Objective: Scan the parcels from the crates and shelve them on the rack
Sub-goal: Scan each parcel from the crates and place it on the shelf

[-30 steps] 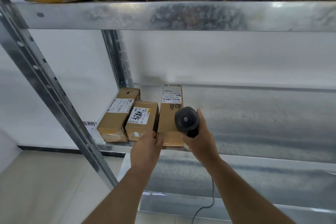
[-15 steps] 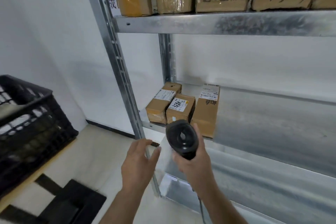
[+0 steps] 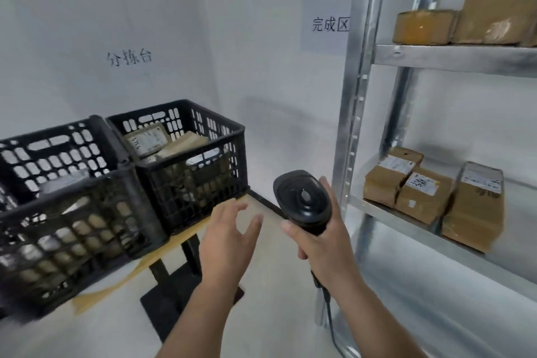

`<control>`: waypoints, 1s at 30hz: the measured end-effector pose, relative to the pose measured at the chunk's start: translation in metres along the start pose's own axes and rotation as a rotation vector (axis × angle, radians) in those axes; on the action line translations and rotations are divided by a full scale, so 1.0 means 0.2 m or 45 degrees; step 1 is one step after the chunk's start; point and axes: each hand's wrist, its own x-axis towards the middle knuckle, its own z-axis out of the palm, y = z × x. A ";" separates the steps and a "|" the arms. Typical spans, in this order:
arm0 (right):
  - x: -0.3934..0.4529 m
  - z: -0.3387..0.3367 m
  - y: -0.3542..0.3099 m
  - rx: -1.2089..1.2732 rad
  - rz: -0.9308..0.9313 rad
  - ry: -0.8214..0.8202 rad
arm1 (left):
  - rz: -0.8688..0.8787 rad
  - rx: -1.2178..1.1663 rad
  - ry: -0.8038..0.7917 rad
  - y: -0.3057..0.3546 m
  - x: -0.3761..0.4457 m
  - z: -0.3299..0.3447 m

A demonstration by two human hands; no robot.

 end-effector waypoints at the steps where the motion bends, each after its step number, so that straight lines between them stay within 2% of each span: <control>1: 0.01 0.09 -0.02 0.012 -0.007 -0.032 | -0.022 0.021 0.028 -0.06 0.02 -0.08; 12: 0.10 0.99 -0.17 0.143 -0.112 -0.313 | -0.047 0.228 0.243 -0.62 0.27 -0.77; 21: 0.43 1.37 -0.26 0.159 -0.231 -0.485 | 0.007 0.318 0.323 -0.78 0.64 -1.00; 24: 0.59 1.49 -0.32 0.198 -0.299 -0.535 | 0.020 0.397 0.398 -0.81 0.82 -1.07; 30: 0.96 1.74 -0.43 0.177 -0.325 -0.678 | -0.035 0.596 0.395 -0.91 1.19 -1.25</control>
